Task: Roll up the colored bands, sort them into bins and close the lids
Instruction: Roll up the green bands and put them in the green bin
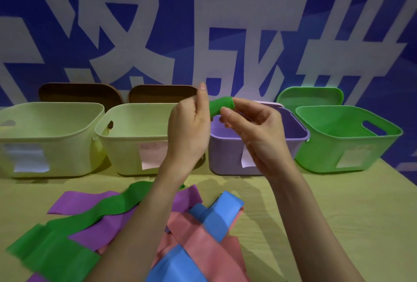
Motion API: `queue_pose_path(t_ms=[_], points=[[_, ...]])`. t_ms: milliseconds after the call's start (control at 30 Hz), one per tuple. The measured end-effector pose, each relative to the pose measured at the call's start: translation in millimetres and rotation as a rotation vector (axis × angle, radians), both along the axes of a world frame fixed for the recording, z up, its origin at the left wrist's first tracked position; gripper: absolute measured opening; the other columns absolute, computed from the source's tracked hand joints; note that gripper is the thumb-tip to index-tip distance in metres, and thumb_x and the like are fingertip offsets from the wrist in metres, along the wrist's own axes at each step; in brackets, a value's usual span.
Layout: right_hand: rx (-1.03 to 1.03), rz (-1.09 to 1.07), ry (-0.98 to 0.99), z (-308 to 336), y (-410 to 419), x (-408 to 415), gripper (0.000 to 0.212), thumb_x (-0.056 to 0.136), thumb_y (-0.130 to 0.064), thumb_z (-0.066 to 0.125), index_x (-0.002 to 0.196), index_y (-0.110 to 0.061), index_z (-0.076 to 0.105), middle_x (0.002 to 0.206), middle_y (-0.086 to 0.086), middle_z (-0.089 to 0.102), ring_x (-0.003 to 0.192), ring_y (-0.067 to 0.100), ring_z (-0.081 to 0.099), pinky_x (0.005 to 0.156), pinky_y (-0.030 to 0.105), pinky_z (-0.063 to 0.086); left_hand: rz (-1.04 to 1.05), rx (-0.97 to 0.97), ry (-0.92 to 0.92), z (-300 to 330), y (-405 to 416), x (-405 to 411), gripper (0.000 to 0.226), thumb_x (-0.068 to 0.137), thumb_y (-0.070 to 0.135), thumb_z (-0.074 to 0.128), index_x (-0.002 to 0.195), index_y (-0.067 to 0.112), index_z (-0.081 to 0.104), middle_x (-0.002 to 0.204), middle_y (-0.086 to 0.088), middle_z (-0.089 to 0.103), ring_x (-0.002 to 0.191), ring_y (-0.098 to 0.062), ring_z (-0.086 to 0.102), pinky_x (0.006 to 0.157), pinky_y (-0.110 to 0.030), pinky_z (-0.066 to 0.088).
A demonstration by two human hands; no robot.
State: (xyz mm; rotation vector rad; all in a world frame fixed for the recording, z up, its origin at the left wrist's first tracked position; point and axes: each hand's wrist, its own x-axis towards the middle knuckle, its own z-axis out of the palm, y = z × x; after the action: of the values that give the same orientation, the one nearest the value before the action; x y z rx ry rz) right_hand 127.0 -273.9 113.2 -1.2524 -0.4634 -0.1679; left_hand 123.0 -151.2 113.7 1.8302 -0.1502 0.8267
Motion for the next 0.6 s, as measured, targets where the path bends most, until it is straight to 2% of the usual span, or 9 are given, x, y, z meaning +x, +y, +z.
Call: queue_pose_path(t_ms=[100, 167, 200, 300, 467, 600], points=[[-0.012, -0.02, 0.044, 5, -20, -5, 0.024, 0.07, -0.012, 0.078, 0.093, -0.005, 0.074, 0.084, 0.009, 0.073, 0.075, 0.017, 0.065, 0.072, 0.024, 0.053, -0.258, 0.083, 0.15, 11, -2, -6, 0.05, 0.098, 0.048, 0.036, 0.066, 0.014, 0.057, 0.05, 0.007, 0.053, 0.046, -0.006, 0.05, 0.044, -0.017, 0.034], [0.008, -0.029, 0.106, 11, -35, -8, 0.017, 0.065, -0.013, 0.08, 0.081, -0.009, 0.077, 0.078, 0.008, 0.073, 0.068, 0.014, 0.064, 0.07, 0.021, 0.053, -0.404, 0.19, 0.225, 19, 1, -9, 0.053, 0.093, 0.052, 0.039, 0.078, 0.008, 0.063, 0.062, 0.001, 0.063, 0.057, -0.019, 0.061, 0.045, -0.021, 0.042], [0.015, -0.032, 0.133, 15, -43, -10, 0.013, 0.062, -0.014, 0.078, 0.075, -0.01, 0.078, 0.074, 0.006, 0.073, 0.064, 0.012, 0.063, 0.067, 0.018, 0.053, -0.465, 0.213, 0.235, 23, 2, -11, 0.05, 0.092, 0.051, 0.042, 0.085, 0.008, 0.066, 0.07, -0.004, 0.066, 0.064, -0.023, 0.063, 0.047, -0.024, 0.046], [0.003, -0.033, 0.181, 22, -62, -20, 0.008, 0.06, -0.013, 0.075, 0.068, -0.012, 0.078, 0.068, 0.006, 0.07, 0.061, 0.012, 0.06, 0.064, 0.017, 0.051, -0.614, 0.189, 0.212, 26, 4, -19, 0.025, 0.091, 0.03, 0.056, 0.102, 0.011, 0.069, 0.088, -0.007, 0.071, 0.076, -0.018, 0.066, 0.057, -0.03, 0.054], [-0.05, -0.029, 0.211, 29, -78, -38, 0.008, 0.059, -0.014, 0.075, 0.066, -0.013, 0.078, 0.07, 0.007, 0.07, 0.066, 0.015, 0.06, 0.067, 0.018, 0.051, -0.656, 0.163, 0.252, 29, -7, -35, 0.018, 0.084, 0.012, 0.068, 0.102, 0.011, 0.069, 0.087, -0.007, 0.074, 0.073, -0.016, 0.069, 0.062, -0.03, 0.056], [0.046, 0.017, 0.271, 31, -82, -48, 0.013, 0.063, -0.01, 0.075, 0.076, -0.007, 0.076, 0.077, 0.009, 0.071, 0.067, 0.012, 0.063, 0.067, 0.015, 0.053, -0.586, 0.16, 0.248, 37, -19, -48, 0.018, 0.083, 0.006, 0.071, 0.1, 0.006, 0.068, 0.082, -0.011, 0.072, 0.069, -0.016, 0.068, 0.061, -0.026, 0.056]])
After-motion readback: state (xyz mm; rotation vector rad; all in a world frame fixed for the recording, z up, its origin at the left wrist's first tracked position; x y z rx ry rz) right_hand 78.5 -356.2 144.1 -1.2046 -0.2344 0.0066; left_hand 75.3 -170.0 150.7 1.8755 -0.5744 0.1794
